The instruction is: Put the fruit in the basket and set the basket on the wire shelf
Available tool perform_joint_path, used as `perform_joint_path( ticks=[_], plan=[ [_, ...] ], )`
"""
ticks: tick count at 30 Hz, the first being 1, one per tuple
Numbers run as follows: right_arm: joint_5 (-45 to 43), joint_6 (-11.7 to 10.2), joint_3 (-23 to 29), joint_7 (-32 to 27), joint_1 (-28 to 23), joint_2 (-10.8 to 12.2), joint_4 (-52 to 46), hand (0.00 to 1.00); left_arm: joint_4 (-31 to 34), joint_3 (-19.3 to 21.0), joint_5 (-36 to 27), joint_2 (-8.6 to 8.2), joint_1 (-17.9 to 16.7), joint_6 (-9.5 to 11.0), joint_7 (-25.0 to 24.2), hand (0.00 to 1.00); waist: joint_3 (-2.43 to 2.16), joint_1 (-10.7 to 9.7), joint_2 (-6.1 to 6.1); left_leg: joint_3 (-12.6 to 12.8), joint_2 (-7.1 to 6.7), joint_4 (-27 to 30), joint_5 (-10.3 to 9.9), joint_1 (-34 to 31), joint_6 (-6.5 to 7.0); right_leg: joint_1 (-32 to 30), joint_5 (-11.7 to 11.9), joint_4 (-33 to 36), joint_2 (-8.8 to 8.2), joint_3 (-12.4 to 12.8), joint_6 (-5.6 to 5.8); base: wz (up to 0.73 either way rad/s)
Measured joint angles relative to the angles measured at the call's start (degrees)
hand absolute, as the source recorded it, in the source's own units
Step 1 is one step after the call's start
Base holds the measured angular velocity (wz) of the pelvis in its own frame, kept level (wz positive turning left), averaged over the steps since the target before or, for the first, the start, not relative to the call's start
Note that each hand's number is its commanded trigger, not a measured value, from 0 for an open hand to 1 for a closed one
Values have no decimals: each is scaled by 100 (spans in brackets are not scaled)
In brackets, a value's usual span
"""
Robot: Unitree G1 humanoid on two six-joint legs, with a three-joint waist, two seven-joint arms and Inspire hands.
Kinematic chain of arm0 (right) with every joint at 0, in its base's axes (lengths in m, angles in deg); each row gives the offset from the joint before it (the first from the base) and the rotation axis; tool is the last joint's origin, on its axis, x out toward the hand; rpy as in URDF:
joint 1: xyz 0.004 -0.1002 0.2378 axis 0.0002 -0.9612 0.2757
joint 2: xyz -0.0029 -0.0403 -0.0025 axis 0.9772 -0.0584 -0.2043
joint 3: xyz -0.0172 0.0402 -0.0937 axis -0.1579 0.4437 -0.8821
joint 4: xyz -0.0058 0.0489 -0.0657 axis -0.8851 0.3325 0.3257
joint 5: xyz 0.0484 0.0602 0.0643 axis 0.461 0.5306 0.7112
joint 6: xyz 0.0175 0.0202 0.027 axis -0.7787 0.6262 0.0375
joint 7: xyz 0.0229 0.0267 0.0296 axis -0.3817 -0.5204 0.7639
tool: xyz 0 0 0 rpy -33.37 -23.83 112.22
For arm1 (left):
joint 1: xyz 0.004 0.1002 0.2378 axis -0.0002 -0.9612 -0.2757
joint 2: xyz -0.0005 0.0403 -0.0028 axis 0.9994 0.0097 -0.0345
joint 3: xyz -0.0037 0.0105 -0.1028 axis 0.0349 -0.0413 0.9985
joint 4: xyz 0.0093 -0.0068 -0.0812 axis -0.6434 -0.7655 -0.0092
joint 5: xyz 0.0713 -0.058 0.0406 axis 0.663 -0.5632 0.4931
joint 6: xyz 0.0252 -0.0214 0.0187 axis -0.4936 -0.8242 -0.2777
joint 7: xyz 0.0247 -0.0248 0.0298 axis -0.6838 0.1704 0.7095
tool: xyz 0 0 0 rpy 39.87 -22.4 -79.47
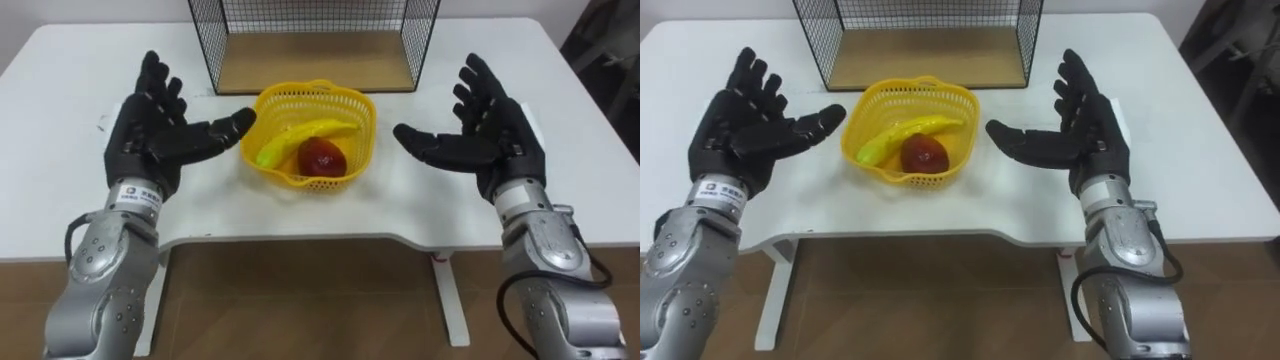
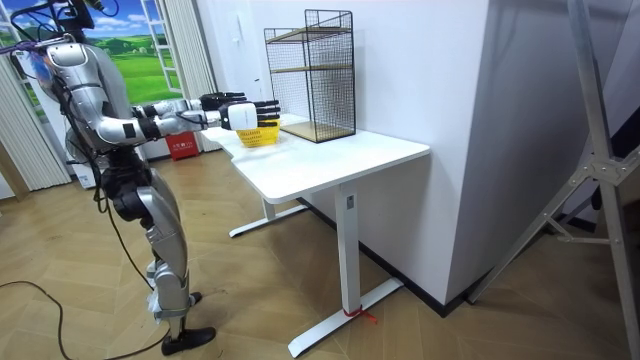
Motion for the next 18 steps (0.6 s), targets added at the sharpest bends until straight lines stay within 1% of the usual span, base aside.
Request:
perform_joint_path(
  ticks=[4, 7, 9, 12, 16, 18],
  plan=[
    [144, 2, 4, 0, 58, 61, 22, 0, -8, 1, 13, -30, 0, -33, 0, 0, -6, -29, 9, 64, 10, 0, 0, 2, 0, -15, 2, 6, 10, 15, -3, -5],
    [312, 38, 3, -7, 58, 102, 90, 0, -27, -1, -6, -34, 0, -122, -1, 0, -8, -32, 13, 82, 13, 0, 0, 13, 0, -13, 2, 8, 13, 30, -4, -2],
    [401, 42, -1, 0, 62, 157, 215, 0, -115, -7, -6, -62, 0, -127, -11, 0, -8, -34, 13, 117, 20, 1, 0, 43, 0, 9, 3, 5, 21, 79, -4, -6],
    [537, 71, -3, 8, 61, 203, 367, 0, -199, -6, -6, -122, 0, -138, -66, 0, -6, -21, 14, 133, 23, 1, 0, 46, 0, -2, 7, 10, 24, 83, -8, -2],
    [537, 116, -5, 55, 63, 217, 383, 0, -209, -3, 2, -133, 0, -138, -78, 0, -5, -12, 14, 169, 25, 1, 0, 44, 0, -64, 6, 82, 27, 146, -9, -7],
    [551, 115, -25, 72, 115, 228, 488, 0, -311, -4, 6, -151, 1, -137, -111, 0, -5, -10, 13, 278, 41, 2, 0, 76, 0, -62, 9, 99, 26, 153, -13, -12]
  ],
)
